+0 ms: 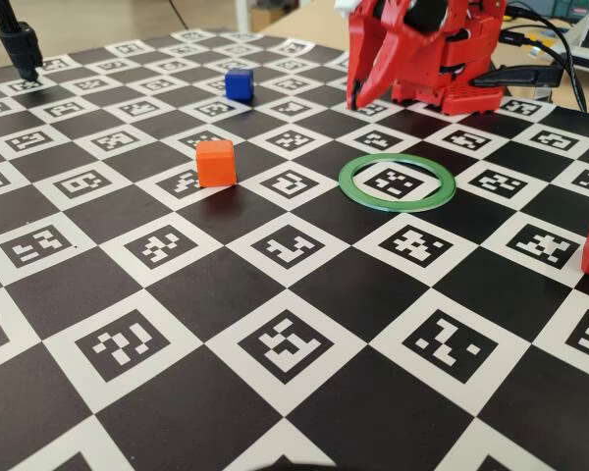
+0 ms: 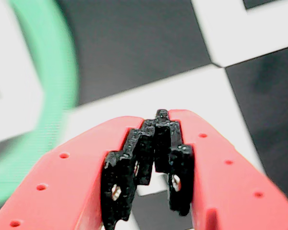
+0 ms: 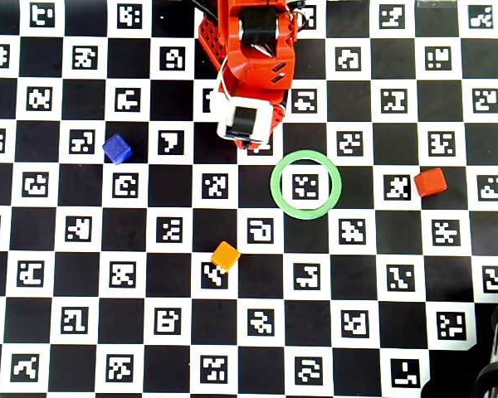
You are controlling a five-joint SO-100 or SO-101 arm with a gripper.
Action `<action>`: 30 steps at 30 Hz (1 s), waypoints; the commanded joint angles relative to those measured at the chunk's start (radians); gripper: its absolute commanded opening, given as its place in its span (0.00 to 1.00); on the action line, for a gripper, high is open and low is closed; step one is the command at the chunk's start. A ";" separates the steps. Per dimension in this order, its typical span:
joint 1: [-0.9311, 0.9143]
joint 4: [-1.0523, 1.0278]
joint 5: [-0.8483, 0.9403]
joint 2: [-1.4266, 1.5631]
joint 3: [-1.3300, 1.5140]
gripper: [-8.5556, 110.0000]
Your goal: Grab the red cube then put it in the green circle then put the blue cube on top and finally the orange cube on top
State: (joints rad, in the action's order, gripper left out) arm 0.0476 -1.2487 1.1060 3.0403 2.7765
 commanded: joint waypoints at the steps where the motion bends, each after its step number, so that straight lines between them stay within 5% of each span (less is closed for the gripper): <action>1: 0.052 -0.055 -0.224 -0.209 -0.314 0.02; 18: 0.261 -0.459 -1.054 -0.769 -1.042 0.02; 30: 0.561 -0.515 -1.516 -0.969 -1.310 0.03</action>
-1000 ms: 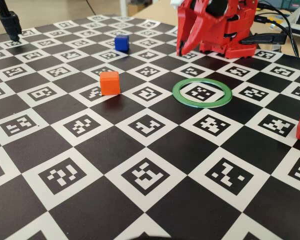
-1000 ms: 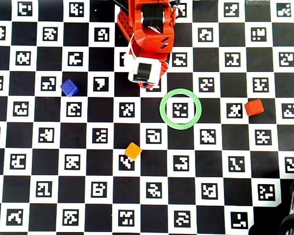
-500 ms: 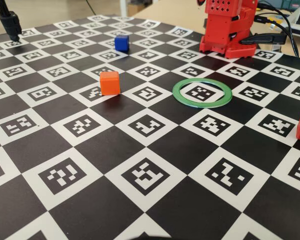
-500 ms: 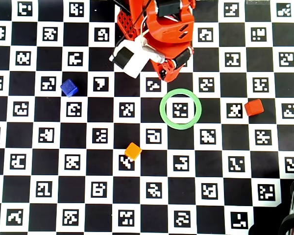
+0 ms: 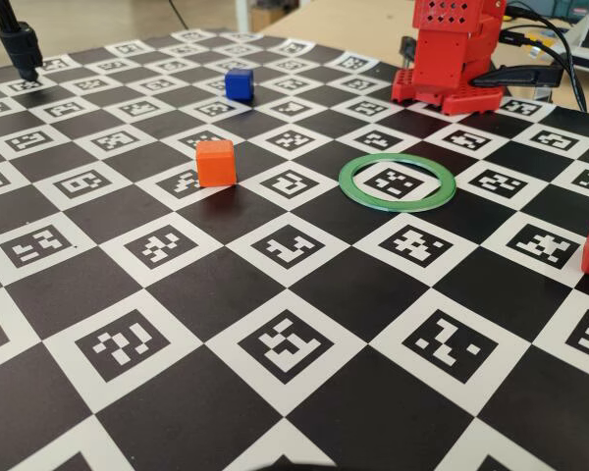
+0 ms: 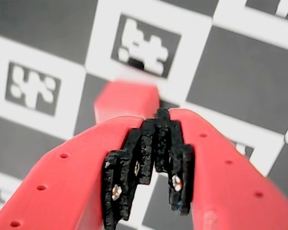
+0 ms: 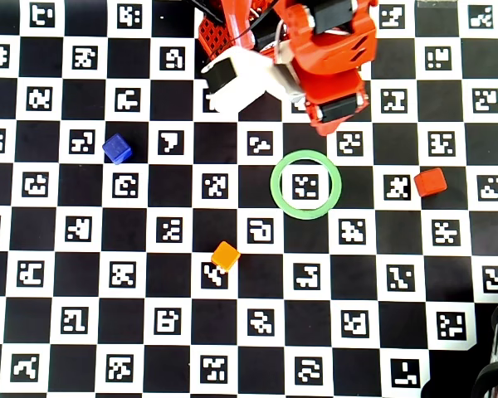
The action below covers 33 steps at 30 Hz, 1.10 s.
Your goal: Grab the red cube then put it in the green circle then put the blue cube on top and finally the orange cube on top
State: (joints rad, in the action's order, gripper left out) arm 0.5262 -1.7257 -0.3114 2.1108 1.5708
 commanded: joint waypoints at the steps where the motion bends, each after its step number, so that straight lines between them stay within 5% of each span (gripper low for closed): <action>1: 0.112 -0.043 -0.120 -0.074 -0.127 0.03; 8: 0.201 -0.052 -0.192 -0.314 -0.341 0.06; 21: 0.282 -0.023 -0.508 -0.472 -0.448 0.35; 33: 0.351 0.038 -0.611 -0.589 -0.453 0.42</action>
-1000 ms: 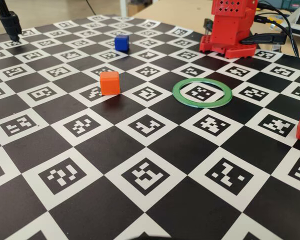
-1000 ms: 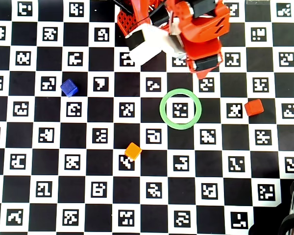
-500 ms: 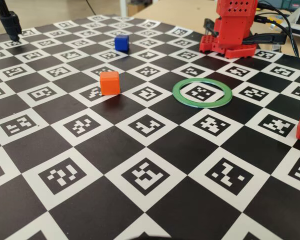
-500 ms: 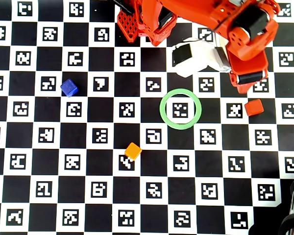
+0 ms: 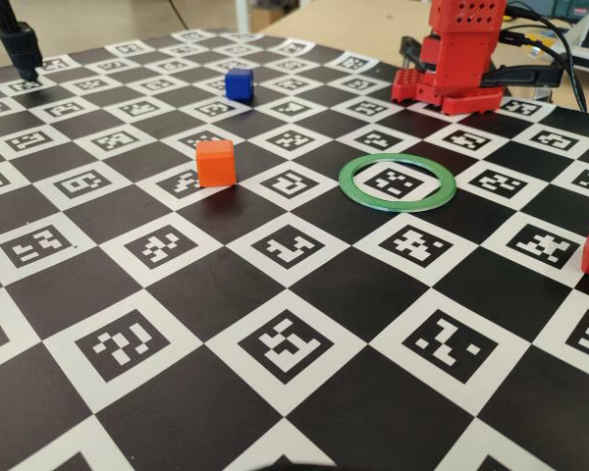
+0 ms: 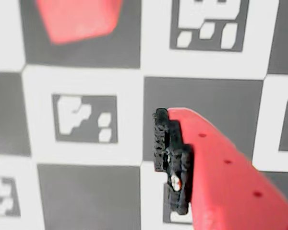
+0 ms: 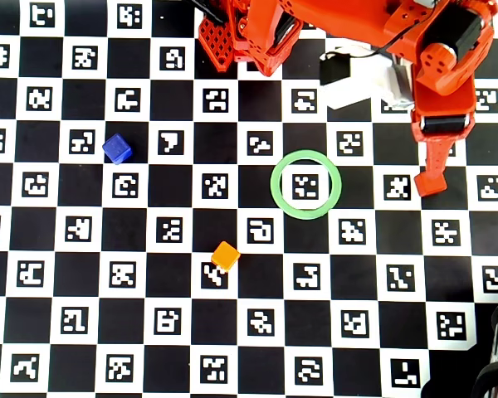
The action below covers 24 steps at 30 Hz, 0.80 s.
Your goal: Grab the red cube then put it in the green circle then put the blue cube on top and finally the orange cube on top
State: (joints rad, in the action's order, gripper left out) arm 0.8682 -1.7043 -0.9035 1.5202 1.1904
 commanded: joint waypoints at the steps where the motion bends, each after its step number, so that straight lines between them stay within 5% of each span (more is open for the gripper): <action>1: 0.011 0.026 -0.025 -0.011 -0.072 0.42; 24: 0.060 0.379 -0.084 -0.189 0.196 0.50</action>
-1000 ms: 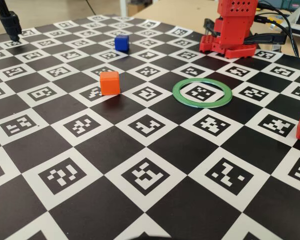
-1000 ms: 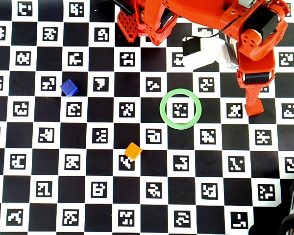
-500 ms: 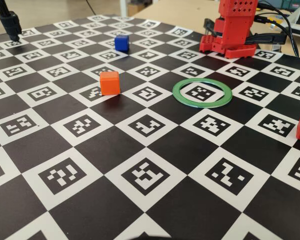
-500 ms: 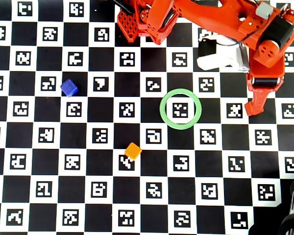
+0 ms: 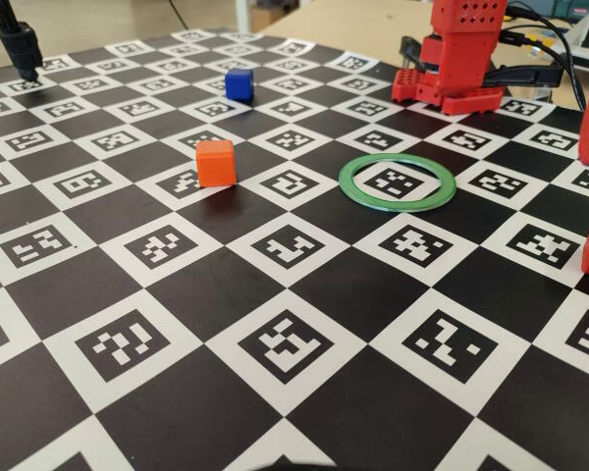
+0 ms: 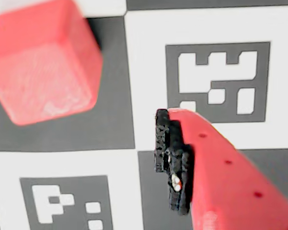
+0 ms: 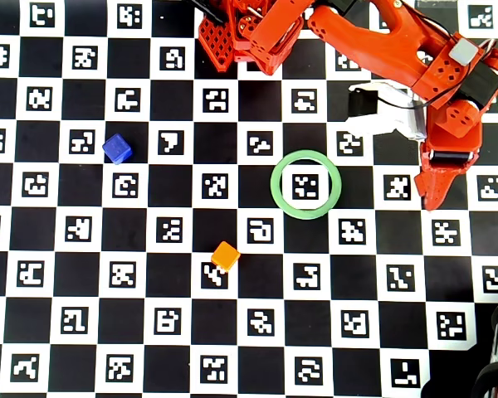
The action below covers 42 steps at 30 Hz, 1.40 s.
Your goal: Grab the red cube then put it in the green circle then put the blue cube on top and finally the orange cube on top
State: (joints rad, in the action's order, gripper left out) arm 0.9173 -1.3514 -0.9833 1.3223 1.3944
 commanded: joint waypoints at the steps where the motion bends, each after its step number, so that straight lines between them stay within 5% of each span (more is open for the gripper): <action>1: 0.012 0.040 -0.011 -0.002 0.002 0.50; 16: 0.029 0.249 -0.021 -0.078 0.109 0.50; 42: -0.028 0.316 0.051 -0.150 0.091 0.49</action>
State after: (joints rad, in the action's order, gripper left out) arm 0.9004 -1.0416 -0.9388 1.1428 1.5171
